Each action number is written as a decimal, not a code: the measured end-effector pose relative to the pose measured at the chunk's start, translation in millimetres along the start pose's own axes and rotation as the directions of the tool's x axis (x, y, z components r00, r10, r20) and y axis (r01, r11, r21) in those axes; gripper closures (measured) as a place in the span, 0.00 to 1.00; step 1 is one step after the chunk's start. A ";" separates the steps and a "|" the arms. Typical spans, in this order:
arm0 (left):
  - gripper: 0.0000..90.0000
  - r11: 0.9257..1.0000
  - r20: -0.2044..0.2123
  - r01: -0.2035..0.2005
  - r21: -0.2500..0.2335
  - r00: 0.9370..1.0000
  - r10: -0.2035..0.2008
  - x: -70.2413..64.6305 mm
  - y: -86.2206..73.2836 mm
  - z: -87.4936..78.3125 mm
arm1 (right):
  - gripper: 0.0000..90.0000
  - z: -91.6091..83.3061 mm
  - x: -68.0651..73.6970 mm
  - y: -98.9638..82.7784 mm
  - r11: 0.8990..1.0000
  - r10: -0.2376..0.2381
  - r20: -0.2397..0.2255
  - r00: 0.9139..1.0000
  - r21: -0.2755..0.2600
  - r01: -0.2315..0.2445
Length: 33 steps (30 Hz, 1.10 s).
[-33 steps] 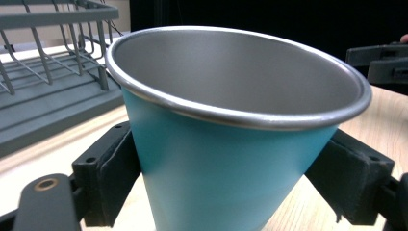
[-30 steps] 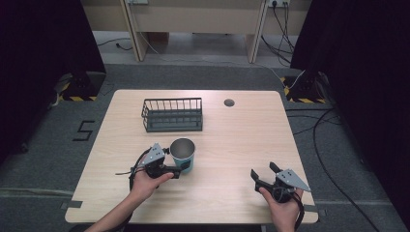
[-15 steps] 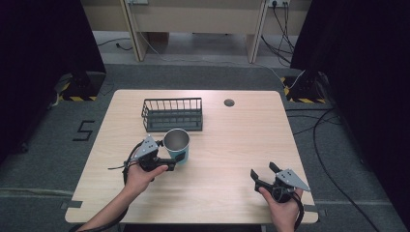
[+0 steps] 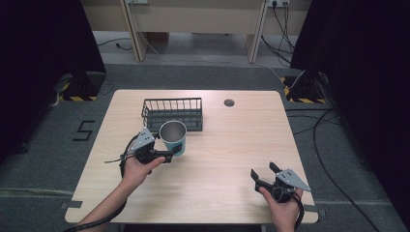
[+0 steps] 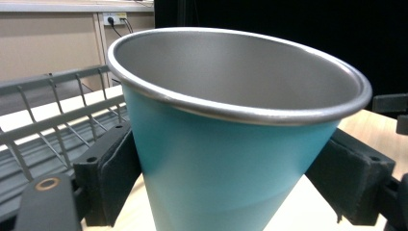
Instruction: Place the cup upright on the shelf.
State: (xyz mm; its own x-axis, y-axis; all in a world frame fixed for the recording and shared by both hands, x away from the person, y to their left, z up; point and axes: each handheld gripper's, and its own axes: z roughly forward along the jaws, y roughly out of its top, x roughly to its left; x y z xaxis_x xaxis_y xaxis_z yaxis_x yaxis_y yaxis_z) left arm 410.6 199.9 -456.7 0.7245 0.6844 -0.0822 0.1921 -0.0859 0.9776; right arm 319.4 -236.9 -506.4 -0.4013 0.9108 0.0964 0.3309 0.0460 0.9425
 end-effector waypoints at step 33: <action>0.17 0.999 -0.098 0.000 -0.050 0.995 -0.005 38.0 34.1 4.7 | 0.23 0.7 0.0 -1.1 1.000 -0.002 0.001 1.000 0.008 0.002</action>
State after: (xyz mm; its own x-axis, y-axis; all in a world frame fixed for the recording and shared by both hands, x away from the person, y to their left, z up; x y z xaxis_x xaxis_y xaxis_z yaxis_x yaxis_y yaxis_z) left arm 447.8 219.5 -427.5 0.6554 0.7522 -0.0679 0.1587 -0.0492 0.9861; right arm 319.7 -236.7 -507.6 -0.4017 0.9109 0.0941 0.3369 0.0514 0.9401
